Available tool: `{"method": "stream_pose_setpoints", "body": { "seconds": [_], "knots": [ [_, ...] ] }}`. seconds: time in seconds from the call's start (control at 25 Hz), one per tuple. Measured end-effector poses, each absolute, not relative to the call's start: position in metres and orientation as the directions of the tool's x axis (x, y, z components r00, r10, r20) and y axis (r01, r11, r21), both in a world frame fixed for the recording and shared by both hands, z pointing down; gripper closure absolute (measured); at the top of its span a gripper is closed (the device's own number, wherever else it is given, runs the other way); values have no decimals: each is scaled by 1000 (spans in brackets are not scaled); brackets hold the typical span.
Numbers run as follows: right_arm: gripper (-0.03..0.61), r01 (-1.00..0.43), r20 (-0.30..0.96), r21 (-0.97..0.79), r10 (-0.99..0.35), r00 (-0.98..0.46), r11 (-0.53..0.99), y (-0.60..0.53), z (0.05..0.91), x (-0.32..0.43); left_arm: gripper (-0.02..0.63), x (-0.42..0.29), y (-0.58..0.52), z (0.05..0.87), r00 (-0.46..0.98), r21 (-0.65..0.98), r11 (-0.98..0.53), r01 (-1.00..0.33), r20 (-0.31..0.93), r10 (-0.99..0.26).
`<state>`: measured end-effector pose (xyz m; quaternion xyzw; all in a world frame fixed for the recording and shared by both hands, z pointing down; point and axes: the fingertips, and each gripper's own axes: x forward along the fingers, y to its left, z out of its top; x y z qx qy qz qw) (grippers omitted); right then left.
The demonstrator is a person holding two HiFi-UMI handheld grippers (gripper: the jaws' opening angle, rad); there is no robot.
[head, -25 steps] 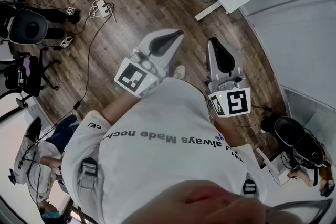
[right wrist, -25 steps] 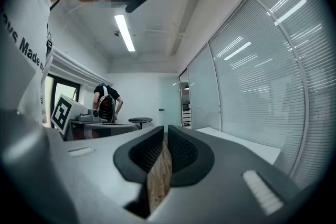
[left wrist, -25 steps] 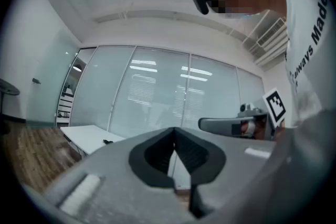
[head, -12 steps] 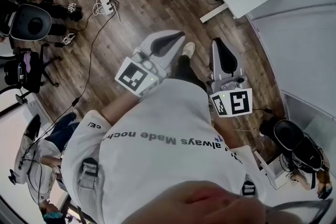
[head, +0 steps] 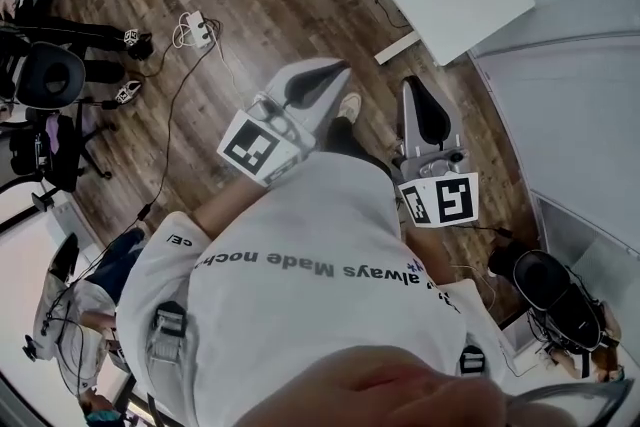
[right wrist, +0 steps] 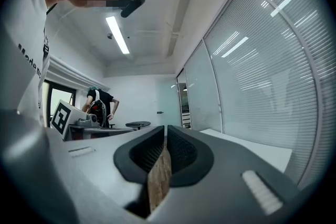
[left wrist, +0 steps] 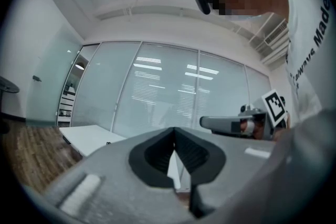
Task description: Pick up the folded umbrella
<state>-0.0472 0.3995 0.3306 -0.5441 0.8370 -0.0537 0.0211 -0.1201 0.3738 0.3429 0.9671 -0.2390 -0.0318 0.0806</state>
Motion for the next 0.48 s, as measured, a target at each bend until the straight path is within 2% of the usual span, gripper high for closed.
{"method": "stream_pose_setpoints", "body": {
  "seconds": [0.48],
  "knots": [
    [563,-914,26,-111,-918,-395,390,282,326,72,614,-4,257,337,891,149,-882,-446,-21,-454]
  ]
}}
